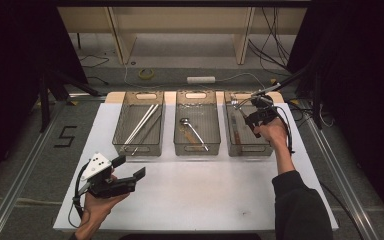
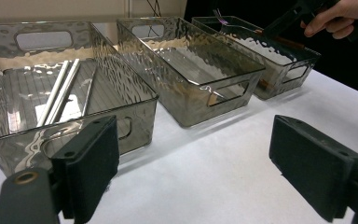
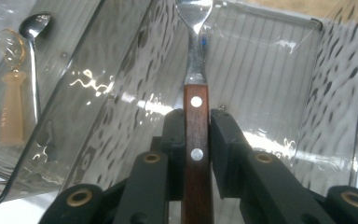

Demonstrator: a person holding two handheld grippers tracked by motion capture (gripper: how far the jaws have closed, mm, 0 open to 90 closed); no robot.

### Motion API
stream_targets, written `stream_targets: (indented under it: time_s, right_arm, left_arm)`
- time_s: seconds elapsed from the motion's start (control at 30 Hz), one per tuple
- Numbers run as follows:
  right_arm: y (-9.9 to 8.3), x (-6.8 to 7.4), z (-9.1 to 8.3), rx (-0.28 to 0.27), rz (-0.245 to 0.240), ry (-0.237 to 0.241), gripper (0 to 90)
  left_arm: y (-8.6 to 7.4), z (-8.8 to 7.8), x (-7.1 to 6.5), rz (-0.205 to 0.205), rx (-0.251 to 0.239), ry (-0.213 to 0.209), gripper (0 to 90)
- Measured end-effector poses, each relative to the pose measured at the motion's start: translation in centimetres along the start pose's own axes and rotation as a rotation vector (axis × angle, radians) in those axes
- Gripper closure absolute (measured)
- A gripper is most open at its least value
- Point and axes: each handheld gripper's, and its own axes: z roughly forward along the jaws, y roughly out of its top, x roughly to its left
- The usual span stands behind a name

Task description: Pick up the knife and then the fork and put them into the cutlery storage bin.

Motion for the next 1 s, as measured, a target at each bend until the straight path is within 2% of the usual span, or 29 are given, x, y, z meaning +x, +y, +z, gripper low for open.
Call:
stream_targets:
  time_s: [0.43,0.7,0.77,0.8,0.83,1.0]
  right_arm:
    - [-0.6,-0.4,1.0,0.023,0.026,-0.028,77.4]
    - [-0.8,-0.6,1.6,0.011,0.039,-0.037,77.0]
    - [-0.8,-0.7,1.6,0.005,0.05,-0.03,74.8]
    - [-0.7,-0.6,1.5,0.001,0.056,-0.029,69.1]
    - [-0.6,-0.7,1.3,-0.009,0.064,-0.02,67.3]
    - [-0.4,-0.5,0.6,-0.038,0.061,0.007,61.2]
  left_arm:
    - [0.0,0.0,0.0,-0.001,0.001,-0.001,15.5]
    - [0.0,0.0,0.0,-0.001,0.001,-0.002,15.5]
    - [0.0,0.0,0.0,0.0,0.003,-0.002,15.5]
    - [0.0,0.0,0.0,-0.002,0.002,-0.002,15.5]
    - [0.0,0.0,0.0,-0.002,0.001,-0.002,15.5]
    - [0.0,0.0,0.0,-0.001,0.001,-0.001,15.5]
